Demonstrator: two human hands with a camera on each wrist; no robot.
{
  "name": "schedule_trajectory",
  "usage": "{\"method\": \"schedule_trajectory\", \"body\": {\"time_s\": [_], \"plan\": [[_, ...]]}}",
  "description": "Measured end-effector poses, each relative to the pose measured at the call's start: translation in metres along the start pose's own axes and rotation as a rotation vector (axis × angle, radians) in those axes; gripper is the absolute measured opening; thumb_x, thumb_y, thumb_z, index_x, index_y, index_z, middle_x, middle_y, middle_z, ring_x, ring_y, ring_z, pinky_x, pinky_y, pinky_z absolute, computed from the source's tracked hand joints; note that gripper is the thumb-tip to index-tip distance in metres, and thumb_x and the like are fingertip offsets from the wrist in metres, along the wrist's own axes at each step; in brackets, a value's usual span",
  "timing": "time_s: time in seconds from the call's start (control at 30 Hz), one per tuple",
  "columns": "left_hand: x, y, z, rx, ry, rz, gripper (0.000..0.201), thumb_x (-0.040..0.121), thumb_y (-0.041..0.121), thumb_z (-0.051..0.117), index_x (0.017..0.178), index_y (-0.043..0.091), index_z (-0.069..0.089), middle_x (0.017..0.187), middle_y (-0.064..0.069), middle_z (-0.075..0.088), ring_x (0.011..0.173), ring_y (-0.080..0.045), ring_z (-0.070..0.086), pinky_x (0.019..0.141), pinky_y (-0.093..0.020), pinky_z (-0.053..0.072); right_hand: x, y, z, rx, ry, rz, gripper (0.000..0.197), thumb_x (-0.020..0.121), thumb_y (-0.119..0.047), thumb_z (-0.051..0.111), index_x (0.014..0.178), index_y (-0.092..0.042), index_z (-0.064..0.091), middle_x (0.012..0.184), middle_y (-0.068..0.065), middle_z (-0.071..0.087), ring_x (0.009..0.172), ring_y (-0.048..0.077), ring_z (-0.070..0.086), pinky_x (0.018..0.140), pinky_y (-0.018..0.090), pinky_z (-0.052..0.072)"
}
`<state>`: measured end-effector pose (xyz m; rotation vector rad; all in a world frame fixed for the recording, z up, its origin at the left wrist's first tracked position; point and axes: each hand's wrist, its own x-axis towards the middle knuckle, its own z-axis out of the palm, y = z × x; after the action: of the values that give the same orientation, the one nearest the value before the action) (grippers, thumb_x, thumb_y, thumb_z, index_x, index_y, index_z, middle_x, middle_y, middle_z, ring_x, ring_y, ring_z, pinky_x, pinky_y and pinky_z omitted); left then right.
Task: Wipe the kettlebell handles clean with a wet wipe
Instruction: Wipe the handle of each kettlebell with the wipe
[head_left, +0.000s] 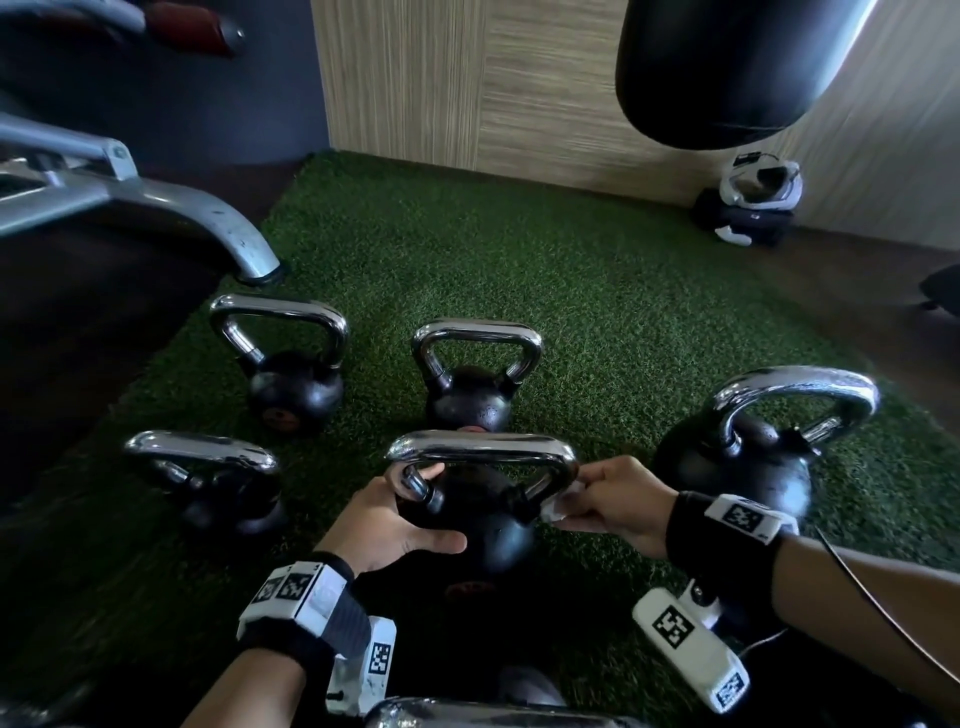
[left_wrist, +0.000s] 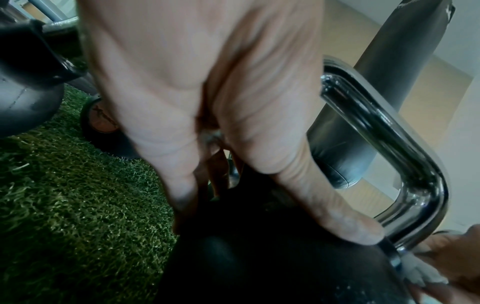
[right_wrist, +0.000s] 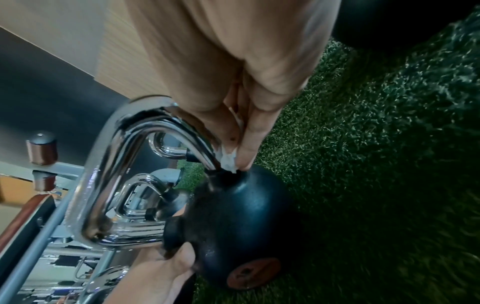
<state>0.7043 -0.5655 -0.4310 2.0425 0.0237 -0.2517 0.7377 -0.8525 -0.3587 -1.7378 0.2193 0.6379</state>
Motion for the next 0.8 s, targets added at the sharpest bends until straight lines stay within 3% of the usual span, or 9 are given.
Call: {"method": "schedule_trajectory", "body": {"time_s": [0.1,0.17,0.23,0.3,0.37,0.47,0.57,0.7,0.8], "plan": [[-0.006,0.007,0.0,0.082,0.023,-0.03,0.099,0.049,0.059,0.096,0.138,0.043,0.055,0.123,0.033,0.057,0.118,0.01,0.051,0.098,-0.011,0.034,0.002,-0.001,-0.008,-0.063,-0.011,-0.023,0.017,0.084,0.016,0.072,0.081,-0.001,0.075,0.09,0.015,0.079,0.081,0.02,0.078,0.073,0.028,0.065],[-0.009,0.009,-0.004,0.14,0.017,-0.064,0.083,0.054,0.053,0.097,0.125,0.048,0.057,0.12,0.032,0.058,0.115,0.006,0.053,0.099,-0.016,0.037,0.003,-0.011,-0.018,-0.097,0.023,-0.05,0.015,0.085,0.012,0.073,0.095,0.002,0.075,0.094,0.015,0.079,0.082,0.021,0.078,0.077,0.031,0.065],[-0.008,0.009,-0.017,0.175,-0.048,-0.104,0.065,0.054,0.037,0.099,0.109,0.048,0.065,0.113,0.027,0.068,0.11,0.001,0.063,0.106,-0.025,0.045,0.005,-0.025,-0.028,-0.03,0.076,-0.098,0.03,0.083,0.01,0.074,0.113,0.005,0.07,0.101,0.018,0.077,0.083,0.023,0.078,0.075,0.031,0.066],[-0.008,0.013,-0.036,0.158,-0.041,-0.105,0.058,0.062,0.012,0.089,0.107,0.045,0.073,0.108,0.017,0.076,0.105,-0.004,0.071,0.106,-0.037,0.052,0.003,-0.043,-0.035,0.078,0.079,-0.163,0.048,0.078,0.006,0.079,0.124,0.006,0.065,0.114,0.021,0.074,0.091,0.028,0.078,0.076,0.03,0.065],[-0.013,0.032,-0.058,0.161,0.145,-0.066,0.052,0.08,0.003,0.079,0.113,0.041,0.072,0.108,0.015,0.076,0.097,0.0,0.071,0.098,-0.031,0.055,-0.009,-0.062,-0.037,0.133,0.033,-0.258,0.053,0.069,-0.003,0.082,0.12,0.003,0.068,0.115,0.019,0.074,0.095,0.028,0.077,0.079,0.03,0.065],[-0.031,0.084,-0.083,0.131,0.376,0.127,0.032,0.096,0.02,0.07,0.123,0.037,0.07,0.113,0.015,0.073,0.097,-0.001,0.07,0.089,-0.018,0.052,-0.03,-0.084,-0.026,0.041,-0.007,-0.426,0.05,0.065,-0.012,0.084,0.112,-0.003,0.071,0.1,0.012,0.078,0.081,0.02,0.074,0.072,0.028,0.064],[-0.042,0.135,-0.084,-0.212,0.248,0.217,0.028,0.098,0.03,0.064,0.123,0.022,0.073,0.109,0.004,0.079,0.1,-0.011,0.076,0.088,-0.028,0.062,-0.045,-0.096,-0.007,-0.018,-0.02,-0.569,0.036,0.063,-0.01,0.086,0.094,-0.01,0.068,0.081,0.005,0.078,0.066,0.013,0.069,0.06,0.024,0.057],[-0.039,0.174,-0.068,-0.32,-0.031,0.157,0.04,0.09,0.042,0.062,0.118,0.015,0.075,0.107,-0.006,0.08,0.099,-0.02,0.077,0.084,-0.03,0.063,-0.053,-0.106,0.019,-0.173,0.042,-0.75,0.031,0.057,-0.019,0.094,0.08,-0.016,0.074,0.078,0.001,0.073,0.07,0.012,0.063,0.065,0.025,0.053],[-0.036,0.178,-0.058,-0.443,-0.101,0.125,0.044,0.084,0.039,0.066,0.114,0.009,0.076,0.104,-0.016,0.079,0.094,-0.025,0.077,0.08,-0.029,0.064,-0.052,-0.11,0.03,-0.286,0.127,-0.835,0.028,0.061,-0.019,0.098,0.078,-0.018,0.076,0.072,-0.007,0.068,0.063,0.004,0.056,0.06,0.021,0.047]]}}
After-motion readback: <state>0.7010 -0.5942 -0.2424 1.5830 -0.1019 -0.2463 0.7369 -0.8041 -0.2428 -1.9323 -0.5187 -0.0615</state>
